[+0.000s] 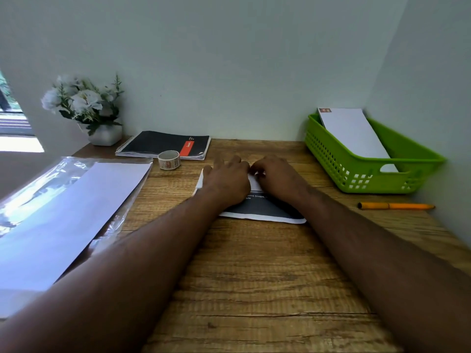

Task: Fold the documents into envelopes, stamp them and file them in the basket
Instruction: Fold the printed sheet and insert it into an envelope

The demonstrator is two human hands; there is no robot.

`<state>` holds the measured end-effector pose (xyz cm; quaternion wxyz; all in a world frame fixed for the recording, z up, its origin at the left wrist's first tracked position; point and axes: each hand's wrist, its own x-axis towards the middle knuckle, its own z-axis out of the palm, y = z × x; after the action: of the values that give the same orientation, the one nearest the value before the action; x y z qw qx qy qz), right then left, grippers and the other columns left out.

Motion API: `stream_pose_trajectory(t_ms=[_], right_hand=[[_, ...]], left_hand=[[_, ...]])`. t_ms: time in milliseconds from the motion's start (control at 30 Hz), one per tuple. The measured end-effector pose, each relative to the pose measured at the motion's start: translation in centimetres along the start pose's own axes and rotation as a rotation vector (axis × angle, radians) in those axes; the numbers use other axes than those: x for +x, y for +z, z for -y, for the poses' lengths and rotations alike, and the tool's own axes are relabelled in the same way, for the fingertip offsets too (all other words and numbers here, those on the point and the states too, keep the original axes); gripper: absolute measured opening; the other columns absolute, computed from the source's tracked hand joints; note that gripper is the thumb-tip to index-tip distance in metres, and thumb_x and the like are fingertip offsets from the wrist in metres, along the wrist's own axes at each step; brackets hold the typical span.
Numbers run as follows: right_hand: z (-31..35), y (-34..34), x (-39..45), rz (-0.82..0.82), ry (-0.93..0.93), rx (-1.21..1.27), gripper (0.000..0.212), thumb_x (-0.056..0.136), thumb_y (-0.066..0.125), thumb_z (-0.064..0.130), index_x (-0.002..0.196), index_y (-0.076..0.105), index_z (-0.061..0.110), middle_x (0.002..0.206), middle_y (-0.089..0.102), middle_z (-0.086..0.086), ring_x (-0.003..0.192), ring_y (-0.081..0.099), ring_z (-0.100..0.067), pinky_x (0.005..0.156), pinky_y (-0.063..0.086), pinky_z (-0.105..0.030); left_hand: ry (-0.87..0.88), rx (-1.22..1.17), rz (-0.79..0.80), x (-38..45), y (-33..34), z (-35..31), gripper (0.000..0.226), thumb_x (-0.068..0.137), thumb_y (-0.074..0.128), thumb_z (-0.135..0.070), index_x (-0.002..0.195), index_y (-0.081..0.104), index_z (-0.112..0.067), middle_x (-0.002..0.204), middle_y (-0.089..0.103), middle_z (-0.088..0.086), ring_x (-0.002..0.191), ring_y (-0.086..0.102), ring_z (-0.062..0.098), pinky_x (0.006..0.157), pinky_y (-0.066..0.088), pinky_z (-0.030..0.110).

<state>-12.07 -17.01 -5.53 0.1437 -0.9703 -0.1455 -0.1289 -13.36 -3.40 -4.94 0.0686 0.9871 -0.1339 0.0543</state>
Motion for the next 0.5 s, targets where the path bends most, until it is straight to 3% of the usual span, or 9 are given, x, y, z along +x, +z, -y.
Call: stream_pose_trajectory(t_ms=[233, 333, 433, 500], right_hand=[[-0.2, -0.7, 0.4, 0.085, -0.095, -0.022, 0.03, 0.094, 0.052, 0.015, 0.12, 0.066, 0.018, 0.116, 0.066, -0.007, 0.104, 0.059, -0.022, 0.088, 0.044, -0.031], [-0.8, -1.5, 0.5, 0.131, -0.131, -0.034, 0.027, 0.094, 0.054, 0.018, 0.118, 0.067, 0.014, 0.116, 0.066, -0.004, 0.096, 0.056, -0.013, 0.078, 0.035, -0.022], [-1.1, -2.3, 0.4, 0.162, -0.15, -0.018, 0.025, 0.092, 0.058, 0.017, 0.115, 0.068, 0.016, 0.114, 0.066, -0.001, 0.086, 0.048, -0.003, 0.068, 0.032, -0.016], [-1.2, -2.7, 0.1, 0.179, -0.164, 0.001, 0.024, 0.091, 0.06, 0.016, 0.113, 0.07, 0.016, 0.112, 0.067, 0.001, 0.084, 0.048, -0.001, 0.062, 0.029, -0.006]], left_hand=[[-0.003, -0.053, -0.007, 0.6, 0.3, 0.5, 0.038, 0.1, 0.041, -0.032, 0.136, 0.044, -0.024, 0.145, 0.037, 0.001, 0.135, 0.03, 0.034, 0.101, 0.032, 0.053], [0.012, -0.039, 0.033, 0.9, 0.0, 0.8, 0.034, 0.1, 0.043, -0.034, 0.133, 0.045, -0.028, 0.146, 0.037, 0.0, 0.135, 0.032, 0.033, 0.103, 0.03, 0.054], [0.029, -0.027, 0.061, 1.2, -0.5, 1.6, 0.034, 0.098, 0.049, -0.022, 0.131, 0.047, -0.031, 0.146, 0.039, 0.001, 0.136, 0.034, 0.031, 0.108, 0.029, 0.055], [0.065, -0.062, 0.05, 1.4, -0.7, 2.3, 0.04, 0.094, 0.052, -0.009, 0.127, 0.052, -0.03, 0.144, 0.044, 0.002, 0.132, 0.04, 0.027, 0.107, 0.037, 0.048]])
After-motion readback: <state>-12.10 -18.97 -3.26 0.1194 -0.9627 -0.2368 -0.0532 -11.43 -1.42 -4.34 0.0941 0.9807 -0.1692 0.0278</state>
